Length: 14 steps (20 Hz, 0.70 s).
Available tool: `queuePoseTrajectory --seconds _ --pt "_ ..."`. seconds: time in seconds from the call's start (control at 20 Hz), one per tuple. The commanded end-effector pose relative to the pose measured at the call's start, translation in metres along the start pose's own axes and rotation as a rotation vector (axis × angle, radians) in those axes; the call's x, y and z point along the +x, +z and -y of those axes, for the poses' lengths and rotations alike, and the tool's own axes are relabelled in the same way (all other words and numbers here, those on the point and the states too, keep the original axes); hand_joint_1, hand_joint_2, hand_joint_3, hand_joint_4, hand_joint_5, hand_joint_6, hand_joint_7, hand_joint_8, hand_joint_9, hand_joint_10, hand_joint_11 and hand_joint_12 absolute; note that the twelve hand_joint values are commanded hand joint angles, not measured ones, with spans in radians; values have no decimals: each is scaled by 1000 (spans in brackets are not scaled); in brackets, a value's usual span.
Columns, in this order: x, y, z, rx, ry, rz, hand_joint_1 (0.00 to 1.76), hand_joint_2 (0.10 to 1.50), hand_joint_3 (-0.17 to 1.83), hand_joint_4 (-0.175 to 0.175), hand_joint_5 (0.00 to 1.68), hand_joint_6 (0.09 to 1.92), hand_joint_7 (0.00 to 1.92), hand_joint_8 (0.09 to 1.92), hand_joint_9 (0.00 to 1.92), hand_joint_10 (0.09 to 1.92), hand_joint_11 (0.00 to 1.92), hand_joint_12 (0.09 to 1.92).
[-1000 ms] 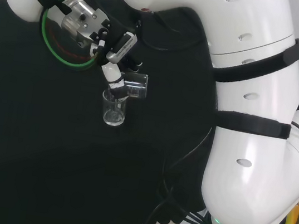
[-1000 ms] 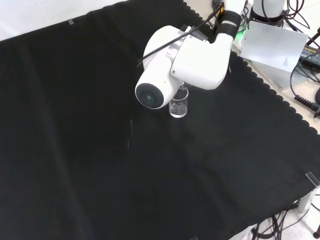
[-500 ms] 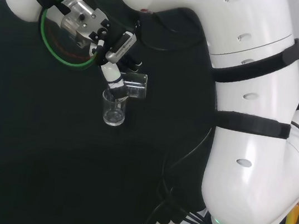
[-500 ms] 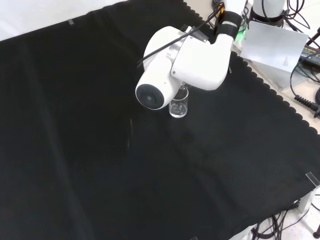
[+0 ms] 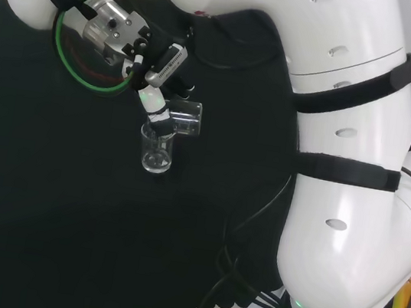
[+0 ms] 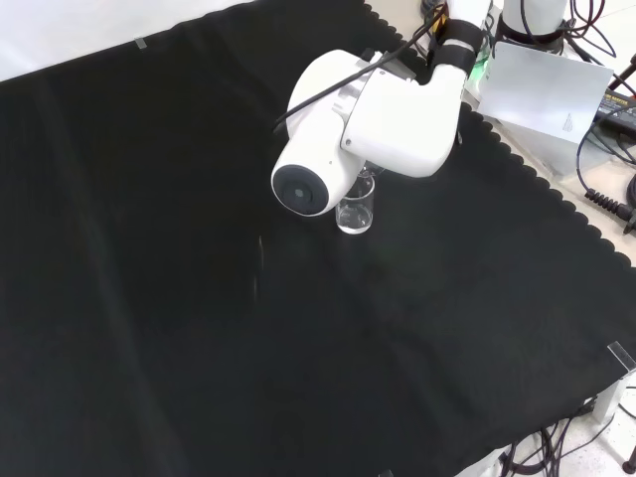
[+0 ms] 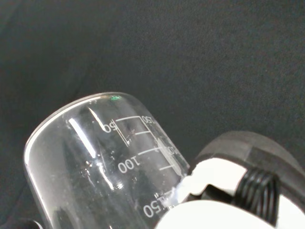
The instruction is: Pour the water from the handheld beaker into the one on the table.
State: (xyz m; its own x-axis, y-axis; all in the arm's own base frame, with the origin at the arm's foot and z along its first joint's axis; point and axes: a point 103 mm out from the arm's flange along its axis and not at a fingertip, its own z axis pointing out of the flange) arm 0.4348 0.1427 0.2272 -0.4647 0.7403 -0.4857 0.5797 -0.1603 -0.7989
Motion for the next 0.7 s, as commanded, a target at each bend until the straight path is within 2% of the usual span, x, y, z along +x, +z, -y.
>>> queuePoseTrajectory --seconds 0.05,0.3,0.7 --pt "-1 3 6 -37 0 -13 1128 661 733 104 1185 865 1652 272 1806 87 1608 569" --pt "-9 7 4 -72 -24 -40 1128 660 733 104 1185 866 1651 276 1806 87 1609 569" --pt "-8 8 6 -103 -30 -49 1127 660 734 104 1185 866 1649 281 1806 87 1609 569"
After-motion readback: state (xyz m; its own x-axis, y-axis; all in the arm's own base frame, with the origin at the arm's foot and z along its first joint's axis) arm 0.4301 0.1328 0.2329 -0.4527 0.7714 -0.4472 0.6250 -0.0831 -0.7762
